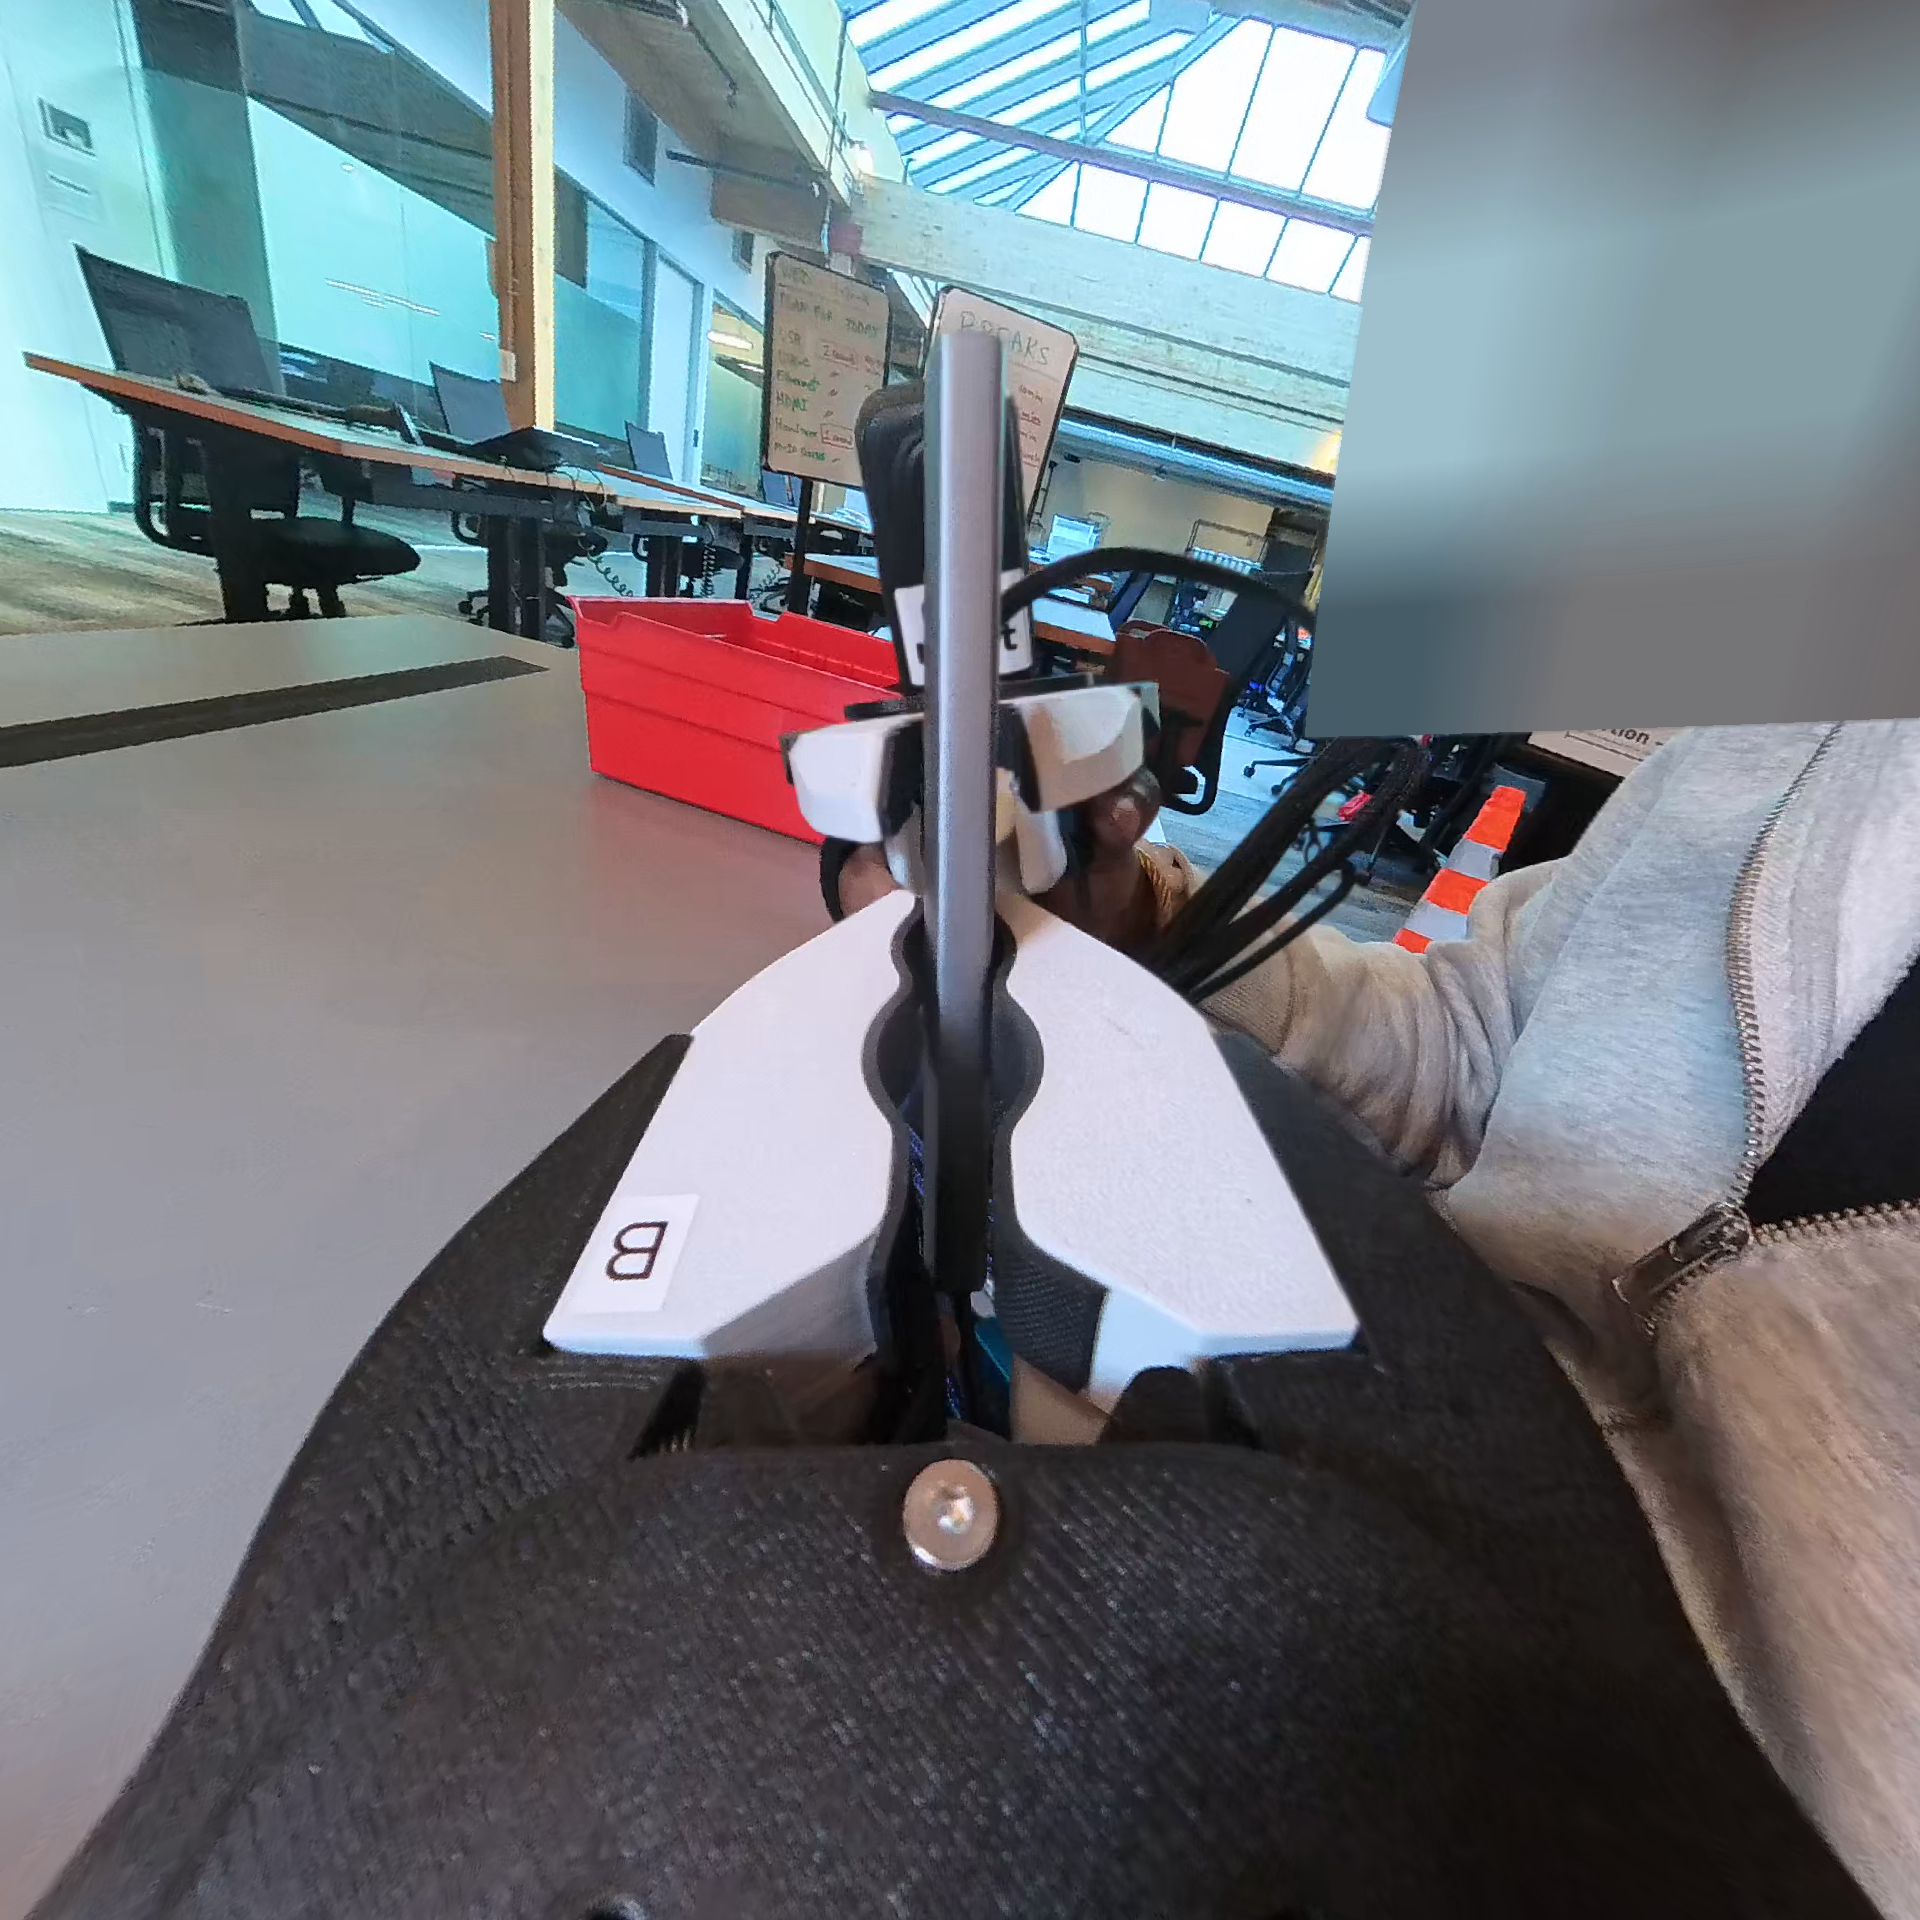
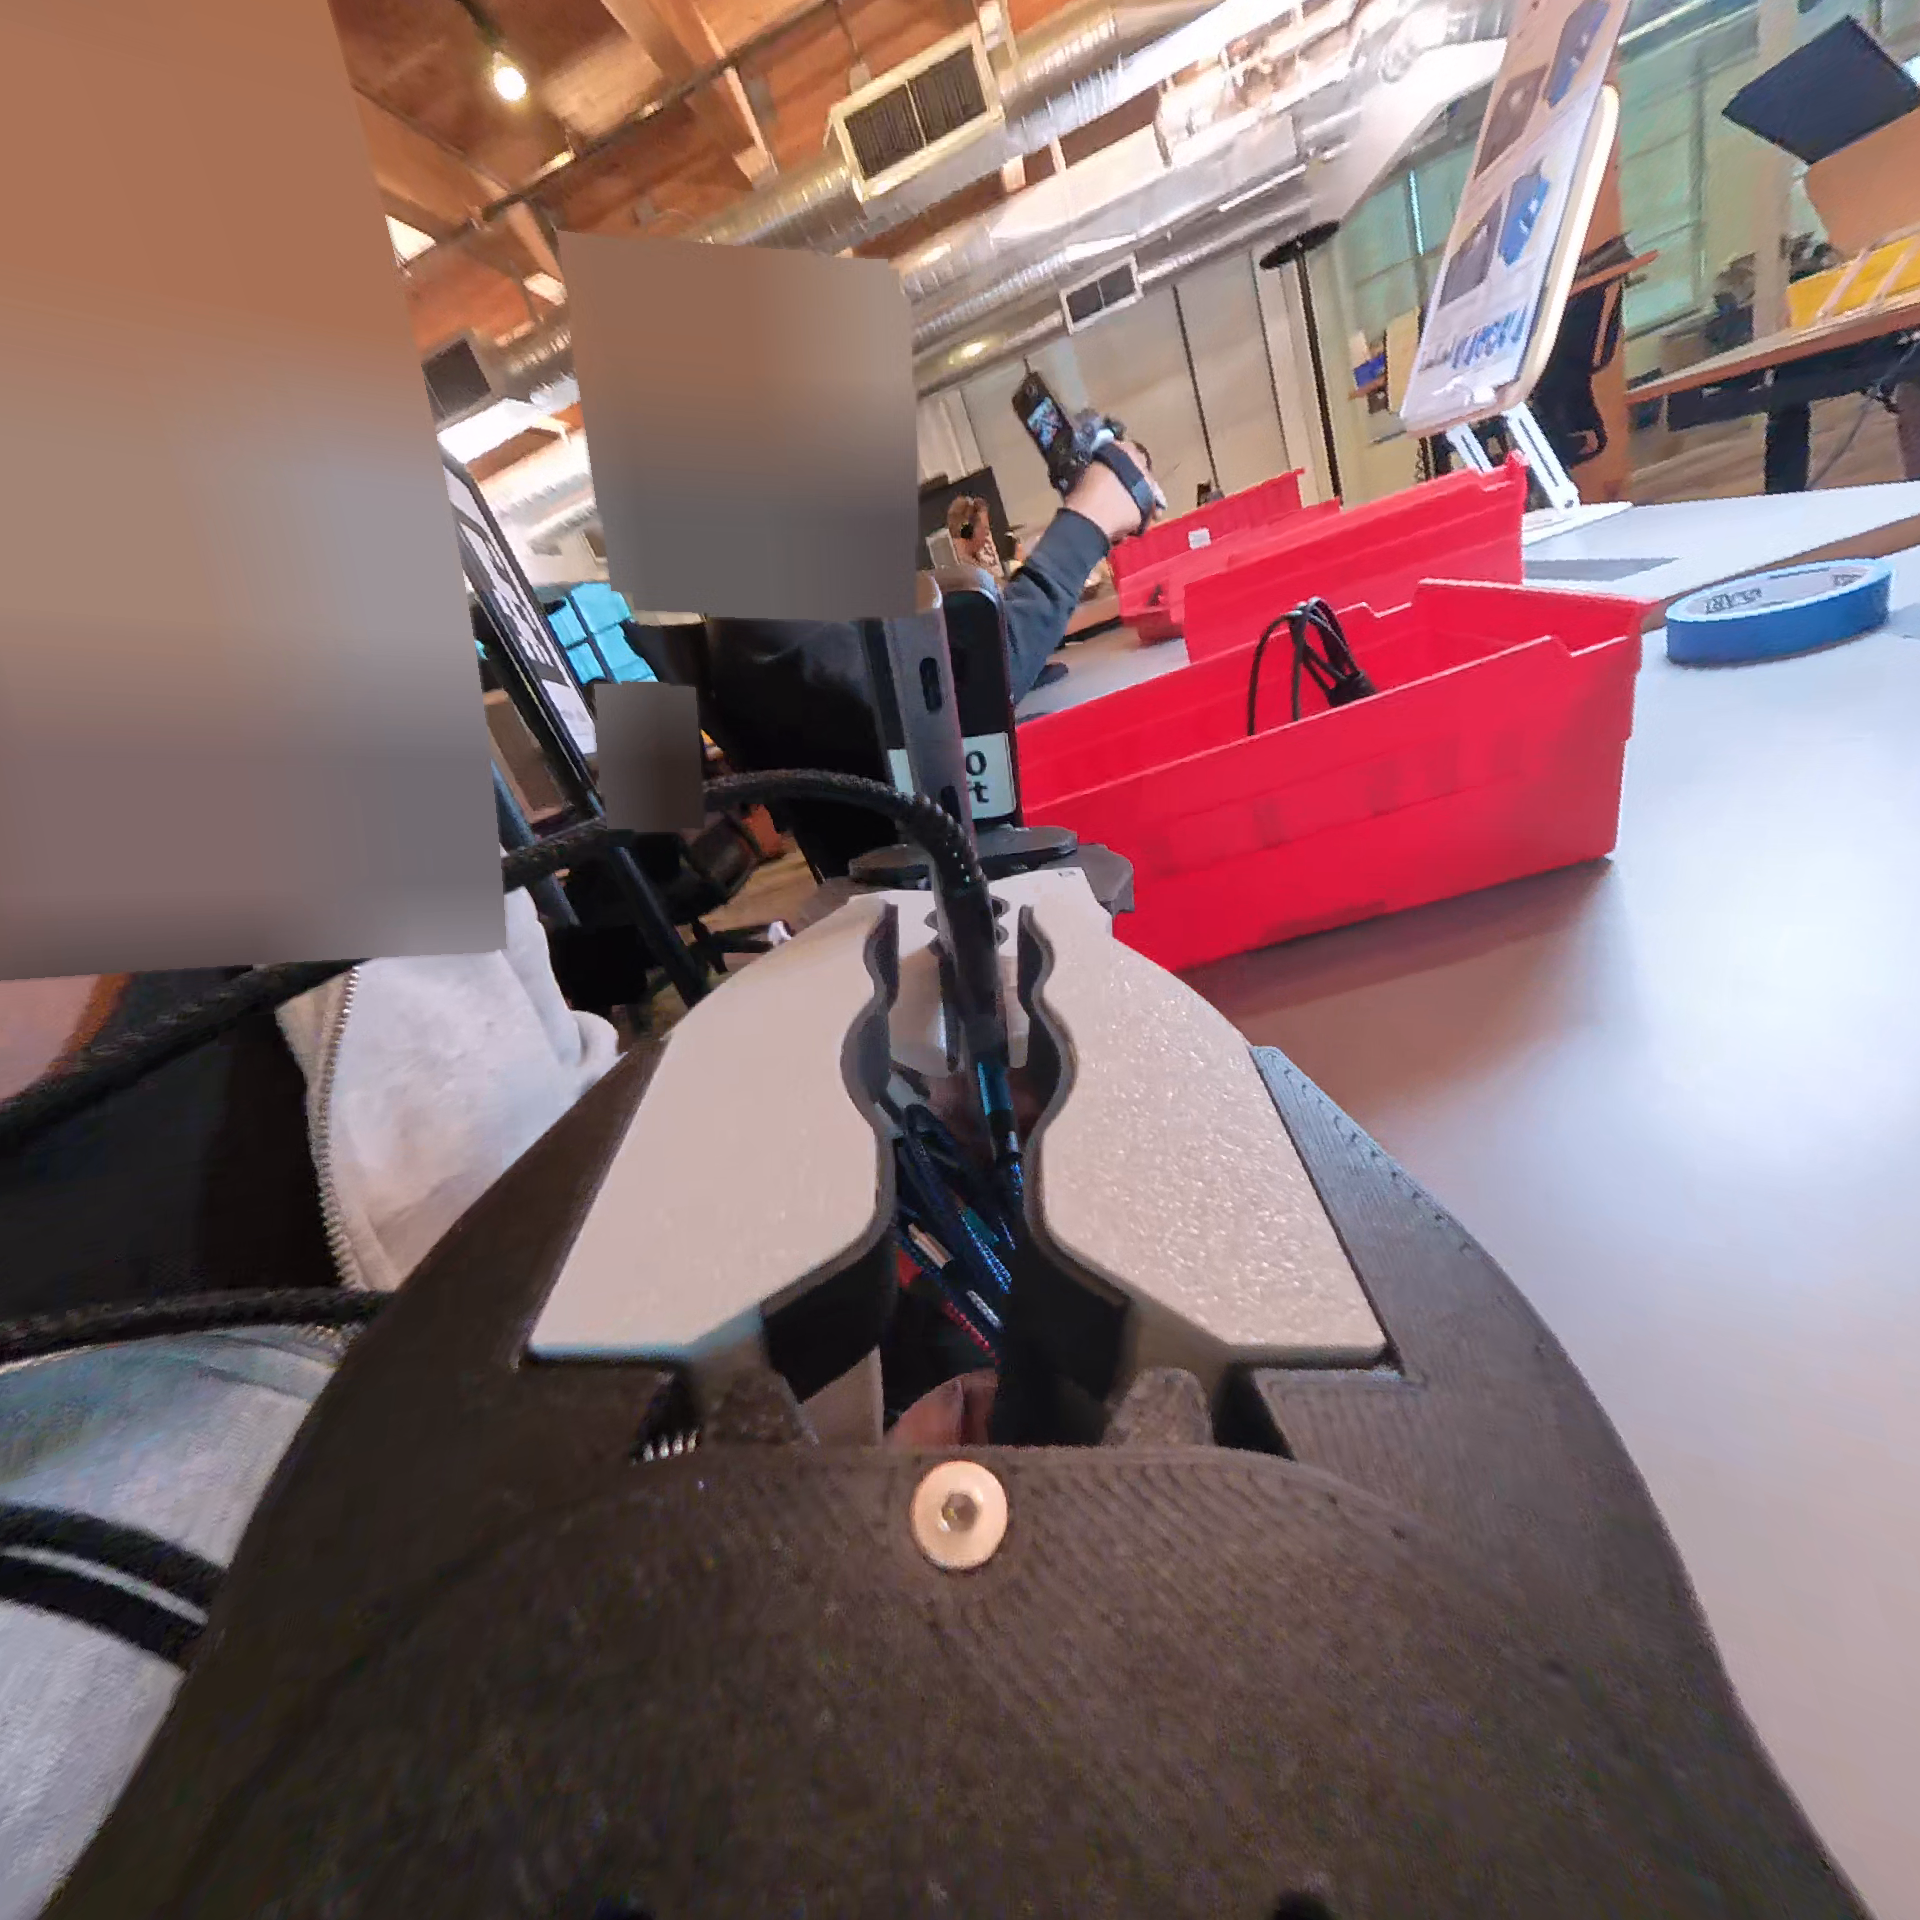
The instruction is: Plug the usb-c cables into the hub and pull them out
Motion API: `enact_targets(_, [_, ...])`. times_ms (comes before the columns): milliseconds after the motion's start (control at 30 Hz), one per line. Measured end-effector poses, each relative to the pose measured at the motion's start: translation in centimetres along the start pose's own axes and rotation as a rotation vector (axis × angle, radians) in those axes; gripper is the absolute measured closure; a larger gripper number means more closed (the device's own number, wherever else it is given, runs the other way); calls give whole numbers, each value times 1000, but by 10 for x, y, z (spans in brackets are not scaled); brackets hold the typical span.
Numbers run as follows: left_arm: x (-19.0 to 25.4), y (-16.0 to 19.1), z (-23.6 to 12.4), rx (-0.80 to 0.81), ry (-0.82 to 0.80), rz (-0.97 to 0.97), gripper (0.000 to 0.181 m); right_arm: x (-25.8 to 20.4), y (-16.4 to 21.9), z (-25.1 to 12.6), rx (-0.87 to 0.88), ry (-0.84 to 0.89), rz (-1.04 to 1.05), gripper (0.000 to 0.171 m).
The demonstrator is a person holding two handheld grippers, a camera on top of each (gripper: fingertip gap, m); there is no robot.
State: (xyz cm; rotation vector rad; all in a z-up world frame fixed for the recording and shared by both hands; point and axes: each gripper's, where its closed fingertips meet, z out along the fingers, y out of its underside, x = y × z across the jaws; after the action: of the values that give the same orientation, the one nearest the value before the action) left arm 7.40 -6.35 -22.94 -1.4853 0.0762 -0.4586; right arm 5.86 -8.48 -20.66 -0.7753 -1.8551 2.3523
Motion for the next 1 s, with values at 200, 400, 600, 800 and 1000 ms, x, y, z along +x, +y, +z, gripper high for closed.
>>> enact_targets(200, [0,-4,-2,30,-26,17,172,3,1,1,-14,52,-89,164])
enact_targets(400, [0,-11,-8,94,-100,91,173,1,0,6,1,66,-133,164])
enact_targets(600, [-4,-2,-3,37,-103,71,173,8,7,-4,-145,160,-302,163])
enact_targets(800, [-1,1,-1,24,-119,146,173,2,11,-9,-123,111,-203,163])
enact_targets(1000, [-1,-3,-4,57,-143,159,173,1,8,-7,107,102,4,164])
